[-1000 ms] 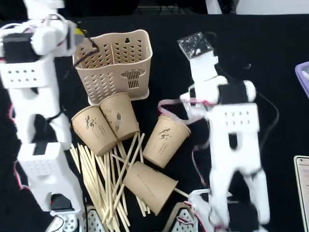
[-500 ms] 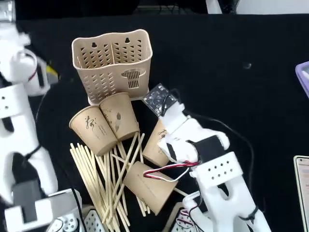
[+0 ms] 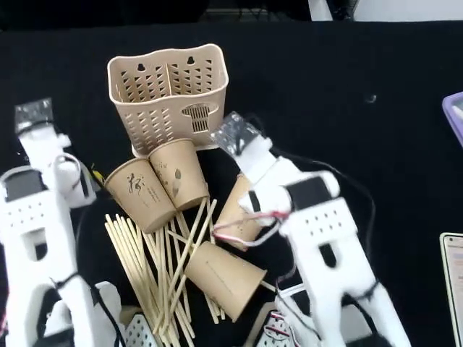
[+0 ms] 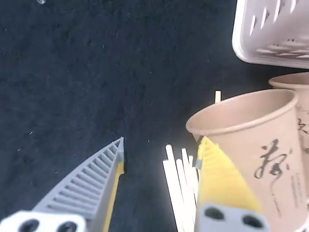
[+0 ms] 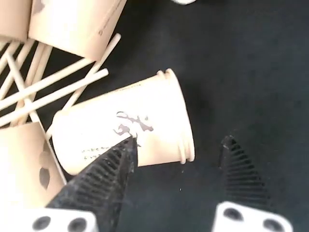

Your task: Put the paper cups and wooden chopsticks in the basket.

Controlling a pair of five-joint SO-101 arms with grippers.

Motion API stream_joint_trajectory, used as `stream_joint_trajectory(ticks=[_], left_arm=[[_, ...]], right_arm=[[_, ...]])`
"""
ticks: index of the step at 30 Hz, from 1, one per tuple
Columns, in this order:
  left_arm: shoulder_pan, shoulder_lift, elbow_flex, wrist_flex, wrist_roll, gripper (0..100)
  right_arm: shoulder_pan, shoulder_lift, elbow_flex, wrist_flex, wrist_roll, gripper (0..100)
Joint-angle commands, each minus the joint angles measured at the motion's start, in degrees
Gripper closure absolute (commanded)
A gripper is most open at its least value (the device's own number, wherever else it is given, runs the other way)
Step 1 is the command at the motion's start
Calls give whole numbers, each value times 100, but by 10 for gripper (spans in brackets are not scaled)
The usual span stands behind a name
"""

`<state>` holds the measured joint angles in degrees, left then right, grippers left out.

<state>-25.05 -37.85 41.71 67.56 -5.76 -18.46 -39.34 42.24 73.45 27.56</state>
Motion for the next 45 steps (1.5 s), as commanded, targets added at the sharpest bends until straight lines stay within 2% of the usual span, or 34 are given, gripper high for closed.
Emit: stream_joint_trajectory(ticks=[1,8,17,20,24,25,35,41,45], left_arm=[[-13,-782,963,-800,53,755],[-22,-1618,2352,-1644,202,755],[-4,-2646,3073,-1723,211,755],[-4,-2971,3222,-1723,211,755],[-4,-3367,3424,-1732,211,755],[-4,-3455,3468,-1732,211,755],[4,-3877,3653,-1732,211,755],[4,-3859,3653,-1732,211,755],[4,-3851,3653,-1732,220,755]], right_arm=[[123,620,-778,308,105,717],[123,963,-840,290,870,717],[123,1675,-831,343,1530,721],[123,1947,-822,343,1846,789],[132,1930,-866,475,2084,959],[132,1851,-892,624,2084,991],[123,92,-1807,2664,2075,987],[141,-268,-1833,2681,2022,988],[114,-268,-1332,1996,1547,988]])
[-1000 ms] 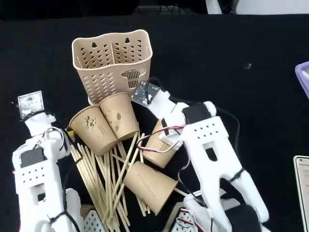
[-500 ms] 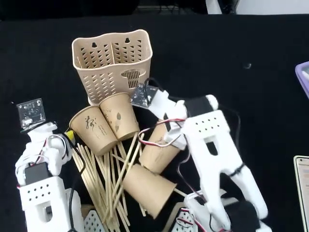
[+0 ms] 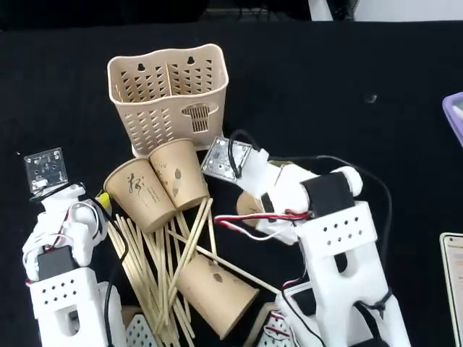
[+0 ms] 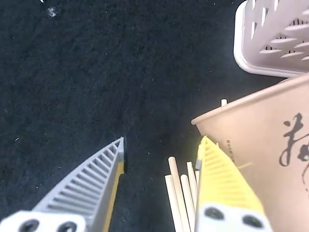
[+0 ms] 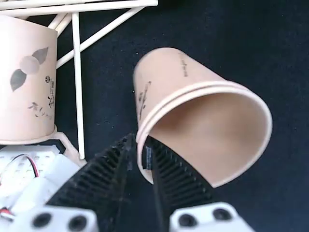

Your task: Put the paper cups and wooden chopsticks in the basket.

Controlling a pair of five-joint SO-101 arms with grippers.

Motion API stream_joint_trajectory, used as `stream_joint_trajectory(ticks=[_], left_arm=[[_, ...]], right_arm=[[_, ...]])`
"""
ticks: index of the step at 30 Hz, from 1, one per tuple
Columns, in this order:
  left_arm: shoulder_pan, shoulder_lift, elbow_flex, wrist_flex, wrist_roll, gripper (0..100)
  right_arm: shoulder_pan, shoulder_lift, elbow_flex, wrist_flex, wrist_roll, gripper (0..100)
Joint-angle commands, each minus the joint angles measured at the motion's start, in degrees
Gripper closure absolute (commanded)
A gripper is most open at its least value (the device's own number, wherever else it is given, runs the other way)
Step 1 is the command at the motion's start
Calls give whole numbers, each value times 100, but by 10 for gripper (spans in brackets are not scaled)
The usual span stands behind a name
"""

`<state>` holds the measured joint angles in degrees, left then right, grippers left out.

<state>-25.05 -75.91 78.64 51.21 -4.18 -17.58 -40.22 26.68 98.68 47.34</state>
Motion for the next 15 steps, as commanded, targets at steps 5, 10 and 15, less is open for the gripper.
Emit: stream_joint_trajectory(ticks=[5,10,15], left_arm=[[4,-35,-40,-97,62,755],[4,-35,-40,-97,62,755],[4,-35,-40,-97,62,755]], right_arm=[[26,-180,1209,-1459,-545,987],[53,-207,1648,-1855,-563,983],[53,-233,1262,-1811,-905,987]])
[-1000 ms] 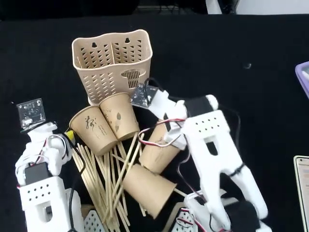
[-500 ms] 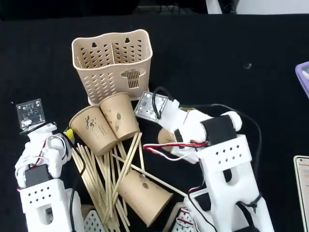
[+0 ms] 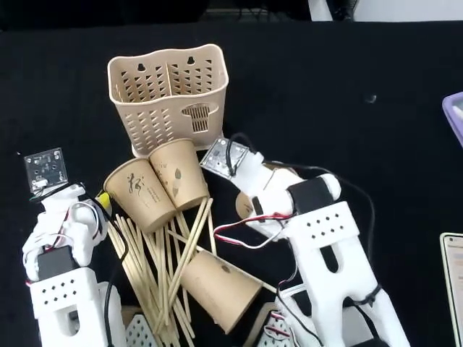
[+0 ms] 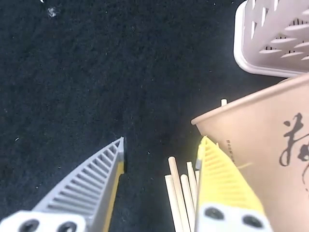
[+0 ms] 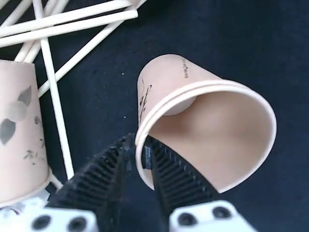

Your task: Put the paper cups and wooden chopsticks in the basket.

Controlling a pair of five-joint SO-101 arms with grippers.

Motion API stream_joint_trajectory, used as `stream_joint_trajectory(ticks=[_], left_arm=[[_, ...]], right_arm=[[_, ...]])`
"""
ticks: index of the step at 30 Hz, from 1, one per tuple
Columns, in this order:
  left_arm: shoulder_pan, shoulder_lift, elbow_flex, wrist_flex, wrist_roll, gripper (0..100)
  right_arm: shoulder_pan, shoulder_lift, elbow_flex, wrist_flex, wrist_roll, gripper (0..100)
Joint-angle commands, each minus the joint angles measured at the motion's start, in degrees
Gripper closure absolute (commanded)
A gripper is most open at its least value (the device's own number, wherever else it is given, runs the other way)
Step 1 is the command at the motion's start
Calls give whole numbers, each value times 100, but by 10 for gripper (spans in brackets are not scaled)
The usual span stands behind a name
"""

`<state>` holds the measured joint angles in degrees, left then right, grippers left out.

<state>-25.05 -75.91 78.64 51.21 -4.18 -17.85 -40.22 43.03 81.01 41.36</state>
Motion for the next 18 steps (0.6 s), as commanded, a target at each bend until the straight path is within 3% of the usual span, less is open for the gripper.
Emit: stream_joint_trajectory(ticks=[1,8,12,18], left_arm=[[4,-35,-40,-97,62,755],[4,-35,-40,-97,62,755],[4,-35,-40,-97,62,755],[4,-35,-40,-97,62,755]], right_arm=[[88,-233,-664,132,-334,987],[53,127,-4796,1987,-369,988],[9,1121,-6633,1908,-826,988],[-659,2985,-9297,1741,-1160,988]])
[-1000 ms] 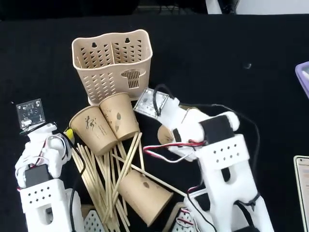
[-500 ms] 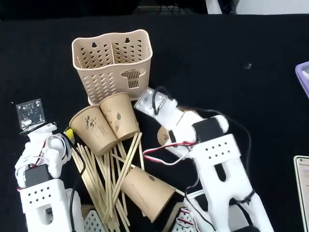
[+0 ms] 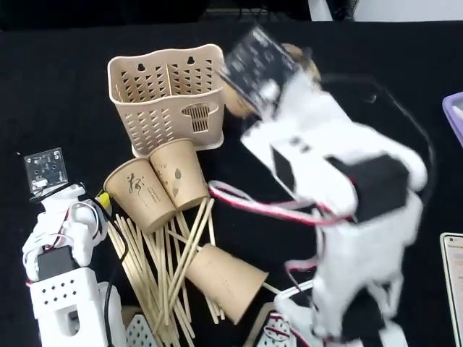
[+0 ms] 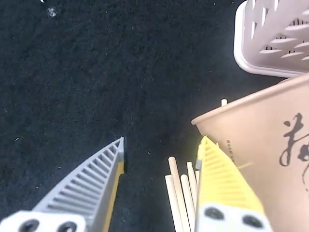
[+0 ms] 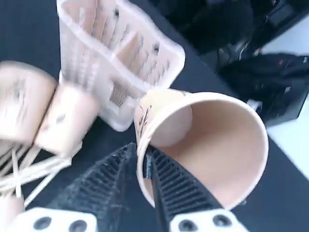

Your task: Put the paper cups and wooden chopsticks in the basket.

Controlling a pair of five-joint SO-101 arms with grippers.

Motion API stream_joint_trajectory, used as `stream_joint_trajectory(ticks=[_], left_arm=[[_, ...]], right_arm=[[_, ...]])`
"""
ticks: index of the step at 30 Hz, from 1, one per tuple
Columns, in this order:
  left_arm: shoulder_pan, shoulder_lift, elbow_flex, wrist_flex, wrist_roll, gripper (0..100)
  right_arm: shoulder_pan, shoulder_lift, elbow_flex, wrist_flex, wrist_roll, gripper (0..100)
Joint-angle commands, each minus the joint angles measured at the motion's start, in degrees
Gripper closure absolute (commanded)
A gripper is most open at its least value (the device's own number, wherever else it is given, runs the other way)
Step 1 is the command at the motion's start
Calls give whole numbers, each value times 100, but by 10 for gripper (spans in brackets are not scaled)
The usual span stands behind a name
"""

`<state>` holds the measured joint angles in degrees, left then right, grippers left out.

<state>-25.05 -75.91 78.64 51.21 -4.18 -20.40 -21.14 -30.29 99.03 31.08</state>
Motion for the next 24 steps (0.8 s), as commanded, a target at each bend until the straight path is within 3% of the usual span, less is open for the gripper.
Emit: stream_joint_trajectory(ticks=[1,10,20,24], left_arm=[[4,-35,-40,-97,62,755],[4,-35,-40,-97,62,755],[4,-35,-40,-105,62,755],[4,-35,-40,-105,62,755]], right_arm=[[-466,1393,-2378,-62,-132,988],[-589,3960,-4400,-18,0,988],[-598,4690,-4646,44,-18,978],[-598,4549,-4655,62,-343,814]])
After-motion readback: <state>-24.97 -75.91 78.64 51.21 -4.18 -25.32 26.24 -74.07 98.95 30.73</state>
